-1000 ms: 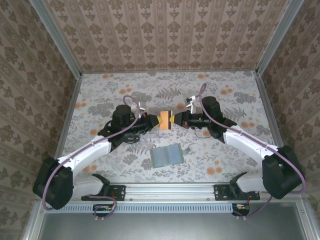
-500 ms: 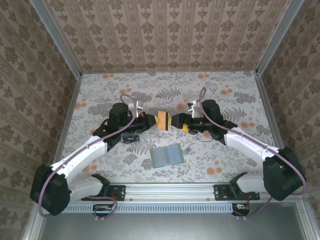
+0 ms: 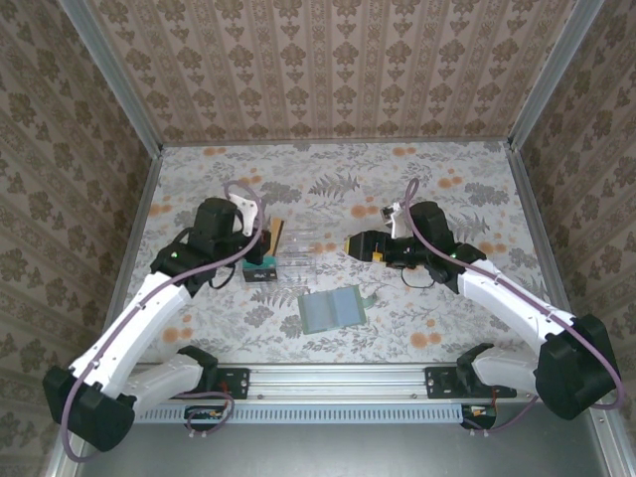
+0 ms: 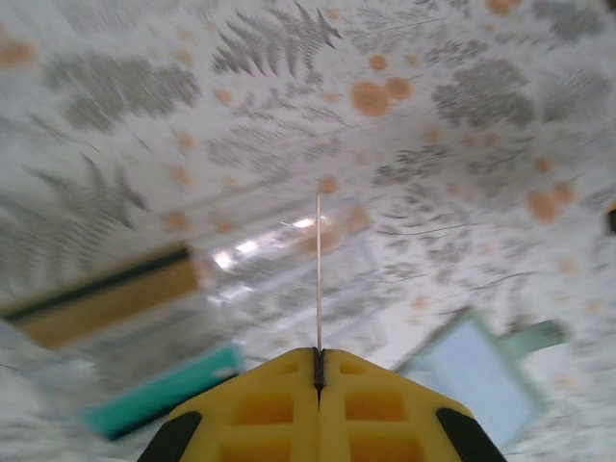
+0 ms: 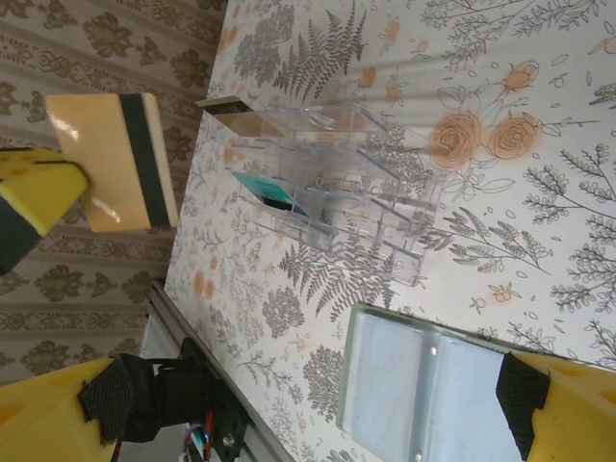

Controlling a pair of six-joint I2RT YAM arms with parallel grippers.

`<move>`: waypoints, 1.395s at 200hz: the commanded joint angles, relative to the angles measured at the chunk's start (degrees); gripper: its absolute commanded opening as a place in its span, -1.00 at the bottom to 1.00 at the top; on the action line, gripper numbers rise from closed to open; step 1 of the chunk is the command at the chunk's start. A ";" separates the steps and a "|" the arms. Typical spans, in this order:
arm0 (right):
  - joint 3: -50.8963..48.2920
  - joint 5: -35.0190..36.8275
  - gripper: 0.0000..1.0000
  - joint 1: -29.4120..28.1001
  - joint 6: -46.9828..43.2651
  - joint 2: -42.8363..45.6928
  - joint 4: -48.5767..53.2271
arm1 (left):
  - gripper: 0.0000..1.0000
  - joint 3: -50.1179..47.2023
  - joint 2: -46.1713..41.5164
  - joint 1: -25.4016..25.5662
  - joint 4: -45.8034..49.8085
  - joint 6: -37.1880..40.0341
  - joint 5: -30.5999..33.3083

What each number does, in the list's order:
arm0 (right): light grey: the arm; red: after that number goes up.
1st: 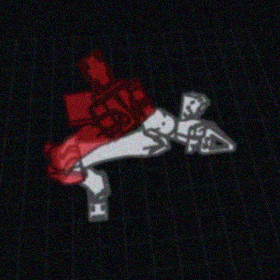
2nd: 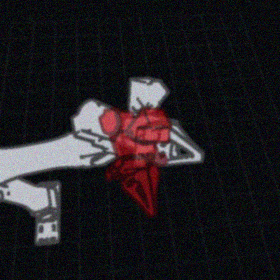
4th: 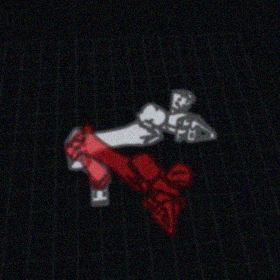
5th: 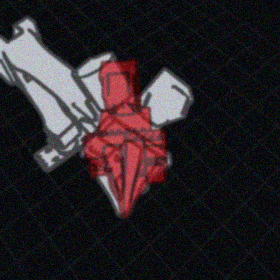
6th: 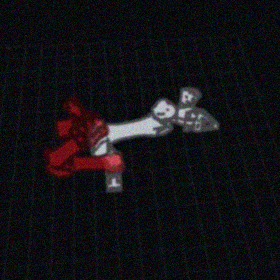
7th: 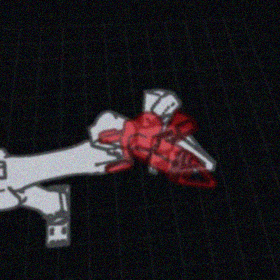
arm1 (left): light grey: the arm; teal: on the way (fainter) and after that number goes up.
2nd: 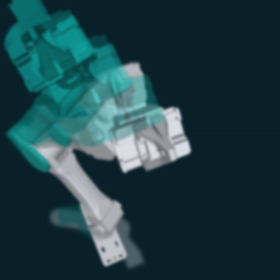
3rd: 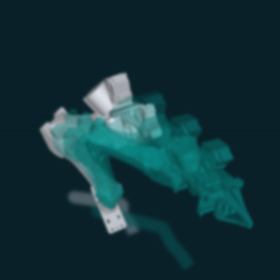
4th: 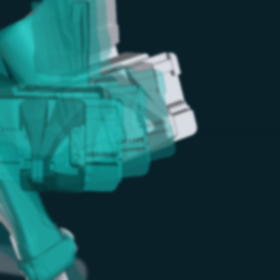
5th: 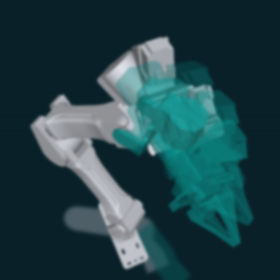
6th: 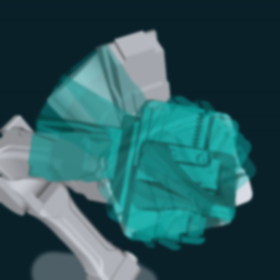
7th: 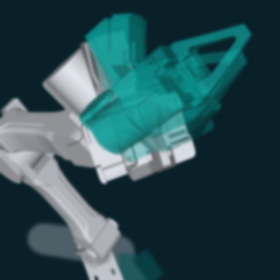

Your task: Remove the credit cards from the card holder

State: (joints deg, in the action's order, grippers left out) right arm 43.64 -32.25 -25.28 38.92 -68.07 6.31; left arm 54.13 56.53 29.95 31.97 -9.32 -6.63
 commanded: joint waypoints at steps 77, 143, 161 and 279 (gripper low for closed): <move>-1.11 -1.58 1.00 3.79 -1.47 -0.09 -0.72 | -1.00 -6.53 -5.00 -0.58 -1.09 63.32 12.92; 0.11 -2.50 1.00 4.93 -1.47 -2.52 -0.95 | -1.00 -6.16 2.77 -2.52 -3.84 76.13 9.39; 0.44 -2.75 1.00 5.30 -1.54 -3.19 -0.86 | -1.00 -6.38 4.53 -3.02 -4.28 78.09 8.70; 1.63 -3.69 1.00 6.03 -1.21 -5.93 -1.60 | -1.00 -8.16 8.68 -6.06 -8.50 78.14 6.64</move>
State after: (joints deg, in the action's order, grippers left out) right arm 43.55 -34.74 -19.64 38.50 -73.25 6.20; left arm 47.20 64.90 24.62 24.53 67.59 1.56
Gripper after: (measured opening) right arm 0.999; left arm 0.047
